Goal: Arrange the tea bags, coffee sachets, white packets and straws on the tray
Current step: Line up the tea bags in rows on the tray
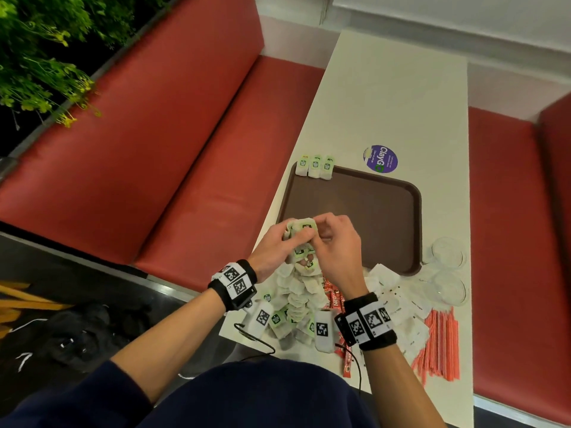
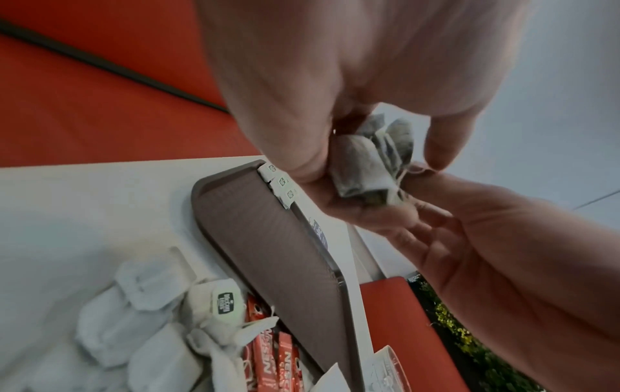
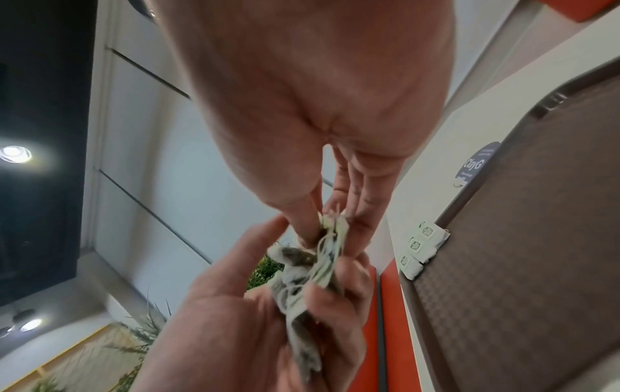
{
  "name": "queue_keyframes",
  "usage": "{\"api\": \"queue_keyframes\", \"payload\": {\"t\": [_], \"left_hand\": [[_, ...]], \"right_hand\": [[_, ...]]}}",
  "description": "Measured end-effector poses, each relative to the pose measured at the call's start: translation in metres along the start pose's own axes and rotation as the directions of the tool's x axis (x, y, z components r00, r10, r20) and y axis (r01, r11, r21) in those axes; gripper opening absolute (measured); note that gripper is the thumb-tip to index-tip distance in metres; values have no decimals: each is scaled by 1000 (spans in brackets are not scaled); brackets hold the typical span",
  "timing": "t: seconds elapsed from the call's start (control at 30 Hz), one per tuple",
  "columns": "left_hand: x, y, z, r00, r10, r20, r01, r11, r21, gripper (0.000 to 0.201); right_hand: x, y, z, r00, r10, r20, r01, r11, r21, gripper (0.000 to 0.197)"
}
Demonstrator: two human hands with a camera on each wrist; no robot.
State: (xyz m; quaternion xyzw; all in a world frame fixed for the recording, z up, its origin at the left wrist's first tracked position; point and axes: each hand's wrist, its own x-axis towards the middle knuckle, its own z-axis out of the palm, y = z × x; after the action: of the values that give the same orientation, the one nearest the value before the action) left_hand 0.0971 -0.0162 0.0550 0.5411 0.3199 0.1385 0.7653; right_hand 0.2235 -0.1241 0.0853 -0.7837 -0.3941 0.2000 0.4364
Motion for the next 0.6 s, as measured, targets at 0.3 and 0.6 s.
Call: {"api": "queue_keyframes", "payload": {"t": [0.3, 0.6], "left_hand": [[-5, -1, -16, 995, 82, -49, -76, 991, 109, 21], [6, 3, -18, 992, 111, -54, -104, 987, 125, 37]], "right_hand": [[10, 8, -10, 979, 173, 104, -194, 948, 254, 7], [29, 4, -12, 988, 133, 74, -151, 920, 363, 12]]}}
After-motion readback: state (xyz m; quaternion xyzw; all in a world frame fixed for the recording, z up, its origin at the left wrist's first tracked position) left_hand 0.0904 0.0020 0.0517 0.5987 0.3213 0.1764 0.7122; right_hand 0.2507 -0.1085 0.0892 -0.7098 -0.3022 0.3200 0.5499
